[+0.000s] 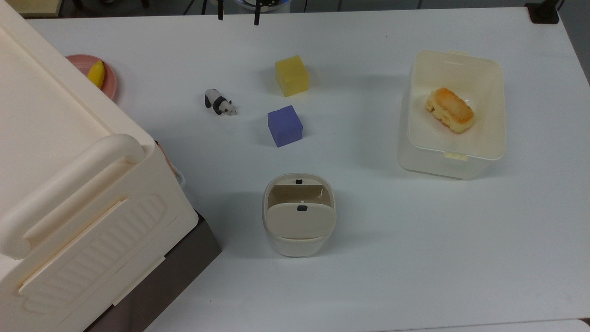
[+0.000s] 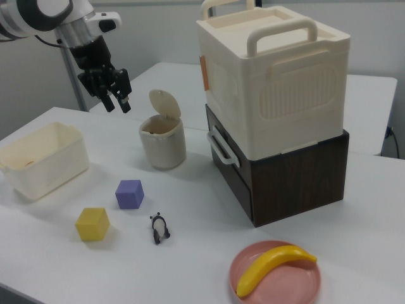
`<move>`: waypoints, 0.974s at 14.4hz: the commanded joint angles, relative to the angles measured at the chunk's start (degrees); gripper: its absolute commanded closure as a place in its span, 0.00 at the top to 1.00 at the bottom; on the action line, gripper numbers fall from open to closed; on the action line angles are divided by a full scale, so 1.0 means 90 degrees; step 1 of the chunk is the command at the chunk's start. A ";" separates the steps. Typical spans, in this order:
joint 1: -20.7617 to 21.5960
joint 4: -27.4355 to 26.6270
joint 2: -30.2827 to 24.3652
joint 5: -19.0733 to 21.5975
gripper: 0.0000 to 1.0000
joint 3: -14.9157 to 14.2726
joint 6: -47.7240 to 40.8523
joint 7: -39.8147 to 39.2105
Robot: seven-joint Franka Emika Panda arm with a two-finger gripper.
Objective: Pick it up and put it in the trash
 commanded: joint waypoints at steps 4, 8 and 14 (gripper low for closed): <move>0.0087 0.0079 0.0024 0.0191 0.03 -0.0159 -0.0043 -0.0022; 0.0077 0.0079 0.0024 0.0269 0.12 -0.0169 -0.0043 -0.0061; 0.0087 0.0079 0.0024 0.0260 0.97 -0.0208 -0.0043 -0.0071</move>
